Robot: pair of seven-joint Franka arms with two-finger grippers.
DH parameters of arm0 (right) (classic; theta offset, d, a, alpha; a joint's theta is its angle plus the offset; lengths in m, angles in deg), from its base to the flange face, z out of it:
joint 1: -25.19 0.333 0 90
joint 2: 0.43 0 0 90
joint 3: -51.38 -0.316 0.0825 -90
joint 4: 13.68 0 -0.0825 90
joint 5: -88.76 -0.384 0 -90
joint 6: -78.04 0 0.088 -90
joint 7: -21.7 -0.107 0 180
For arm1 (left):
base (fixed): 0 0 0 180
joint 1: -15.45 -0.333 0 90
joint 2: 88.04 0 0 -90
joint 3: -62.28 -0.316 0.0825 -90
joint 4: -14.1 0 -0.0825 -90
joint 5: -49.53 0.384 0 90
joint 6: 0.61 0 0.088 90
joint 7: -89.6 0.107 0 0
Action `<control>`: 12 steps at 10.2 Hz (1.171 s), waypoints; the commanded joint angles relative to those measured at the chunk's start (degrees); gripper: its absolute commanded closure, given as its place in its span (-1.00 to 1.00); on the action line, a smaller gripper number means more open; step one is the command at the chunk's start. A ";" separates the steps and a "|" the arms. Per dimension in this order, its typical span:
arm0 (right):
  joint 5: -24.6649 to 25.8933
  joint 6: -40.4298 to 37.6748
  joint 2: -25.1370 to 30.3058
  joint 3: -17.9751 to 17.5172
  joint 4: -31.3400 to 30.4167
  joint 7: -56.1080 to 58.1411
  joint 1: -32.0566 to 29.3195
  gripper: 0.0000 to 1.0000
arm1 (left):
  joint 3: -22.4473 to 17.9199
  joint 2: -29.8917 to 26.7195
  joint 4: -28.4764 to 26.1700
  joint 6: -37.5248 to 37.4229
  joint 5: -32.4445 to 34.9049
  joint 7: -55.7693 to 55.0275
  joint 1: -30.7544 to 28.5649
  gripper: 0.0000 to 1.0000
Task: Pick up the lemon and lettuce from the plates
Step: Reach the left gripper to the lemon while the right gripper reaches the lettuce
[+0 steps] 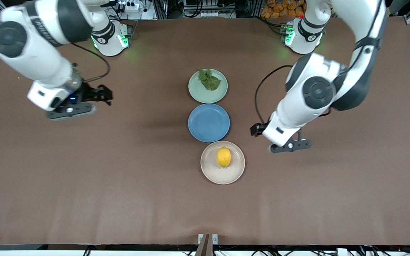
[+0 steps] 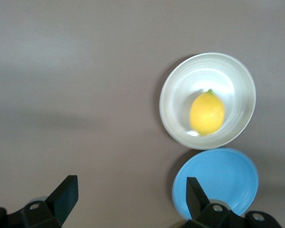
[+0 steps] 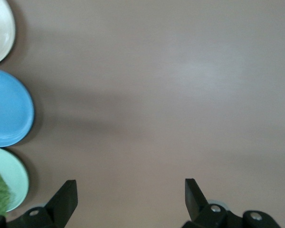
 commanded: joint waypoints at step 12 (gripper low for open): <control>5.75 16.18 -15.53 -10.76 -1.69 -25.65 24.08 -1.00 | -7.00 21.49 5.68 29.07 2.31 -15.99 13.88 -1.00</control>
